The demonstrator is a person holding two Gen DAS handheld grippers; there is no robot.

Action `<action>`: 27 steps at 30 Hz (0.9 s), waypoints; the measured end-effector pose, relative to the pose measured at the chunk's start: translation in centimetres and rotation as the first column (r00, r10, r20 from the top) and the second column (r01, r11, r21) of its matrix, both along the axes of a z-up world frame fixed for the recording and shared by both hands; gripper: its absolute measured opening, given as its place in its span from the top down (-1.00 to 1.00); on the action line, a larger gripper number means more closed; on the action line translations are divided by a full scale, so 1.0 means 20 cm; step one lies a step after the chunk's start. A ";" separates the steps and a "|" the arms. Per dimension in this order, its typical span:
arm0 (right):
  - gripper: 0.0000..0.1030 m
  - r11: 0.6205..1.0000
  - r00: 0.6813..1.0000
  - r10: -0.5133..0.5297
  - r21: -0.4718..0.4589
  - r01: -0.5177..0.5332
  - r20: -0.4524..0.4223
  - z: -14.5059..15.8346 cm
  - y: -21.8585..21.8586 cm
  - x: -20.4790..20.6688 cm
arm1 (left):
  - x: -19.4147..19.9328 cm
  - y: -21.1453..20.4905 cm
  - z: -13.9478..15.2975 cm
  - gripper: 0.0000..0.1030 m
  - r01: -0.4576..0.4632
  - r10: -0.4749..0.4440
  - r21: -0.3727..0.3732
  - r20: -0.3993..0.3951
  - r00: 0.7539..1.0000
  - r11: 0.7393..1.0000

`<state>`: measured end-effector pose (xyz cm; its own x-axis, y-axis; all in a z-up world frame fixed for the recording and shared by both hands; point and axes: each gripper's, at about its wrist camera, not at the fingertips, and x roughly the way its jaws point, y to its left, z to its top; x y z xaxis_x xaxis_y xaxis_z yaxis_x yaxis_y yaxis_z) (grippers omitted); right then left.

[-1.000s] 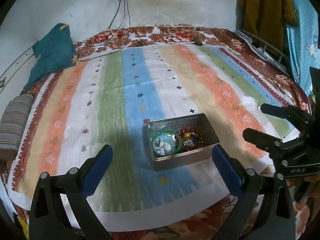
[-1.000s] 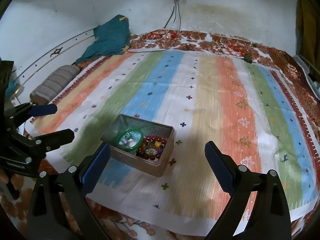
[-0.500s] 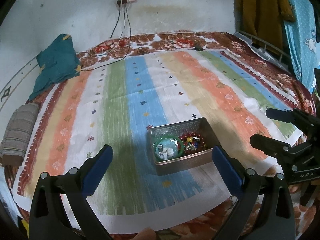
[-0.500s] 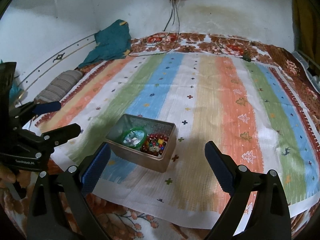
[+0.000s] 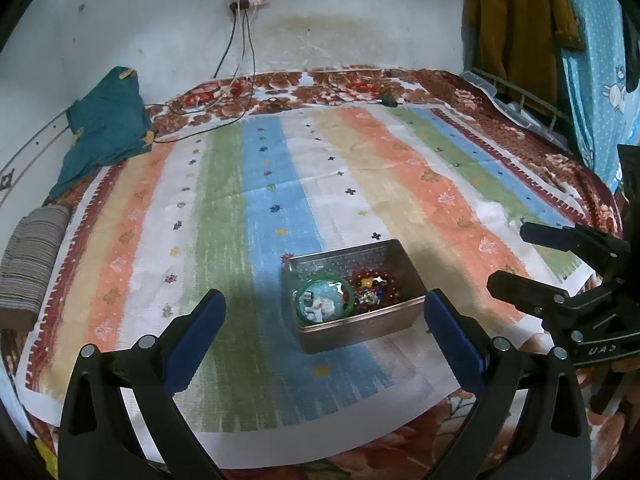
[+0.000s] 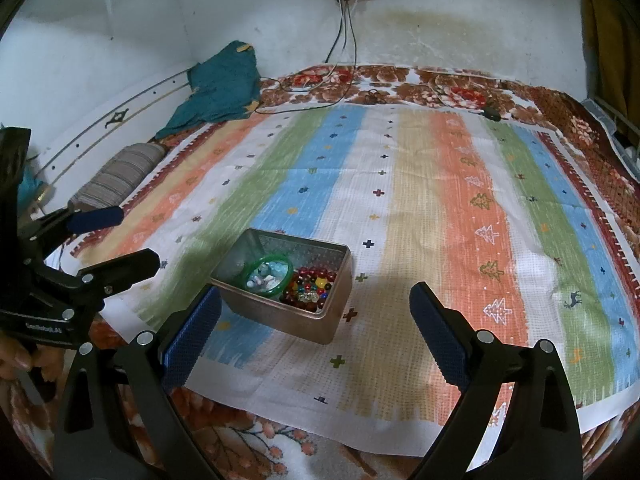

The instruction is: Organize jewelry

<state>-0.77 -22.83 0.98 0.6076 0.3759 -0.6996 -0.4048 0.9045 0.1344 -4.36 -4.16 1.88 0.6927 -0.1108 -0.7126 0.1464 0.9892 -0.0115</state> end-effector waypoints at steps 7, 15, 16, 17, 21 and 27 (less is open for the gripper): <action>-0.86 1.000 1.000 0.004 -0.006 -0.004 0.001 0.00 0.00 0.00 | 0.00 0.00 0.00 -0.89 0.003 -0.003 -0.003 -0.003 1.000 1.000; -0.86 1.000 1.000 0.001 -0.004 -0.001 0.003 0.00 0.00 0.00 | 0.00 0.00 0.00 -0.89 0.001 -0.001 -0.006 -0.003 1.000 1.000; -0.86 1.000 1.000 0.000 -0.003 0.000 0.004 0.00 0.00 0.00 | 0.00 0.00 0.00 -0.89 0.001 -0.001 -0.005 -0.003 1.000 1.000; -0.86 1.000 1.000 0.000 -0.004 0.000 0.004 0.00 0.00 0.00 | 0.00 0.00 0.00 -0.89 -0.001 0.001 -0.007 -0.003 1.000 1.000; -0.86 1.000 1.000 0.000 -0.002 0.000 0.007 0.00 -0.01 0.00 | 0.00 0.00 0.00 -0.89 -0.004 0.004 -0.012 -0.002 1.000 1.000; -0.86 1.000 1.000 0.006 0.002 -0.006 -0.002 0.00 0.00 0.01 | 0.00 0.00 0.01 -0.89 -0.010 0.010 -0.014 -0.003 1.000 1.000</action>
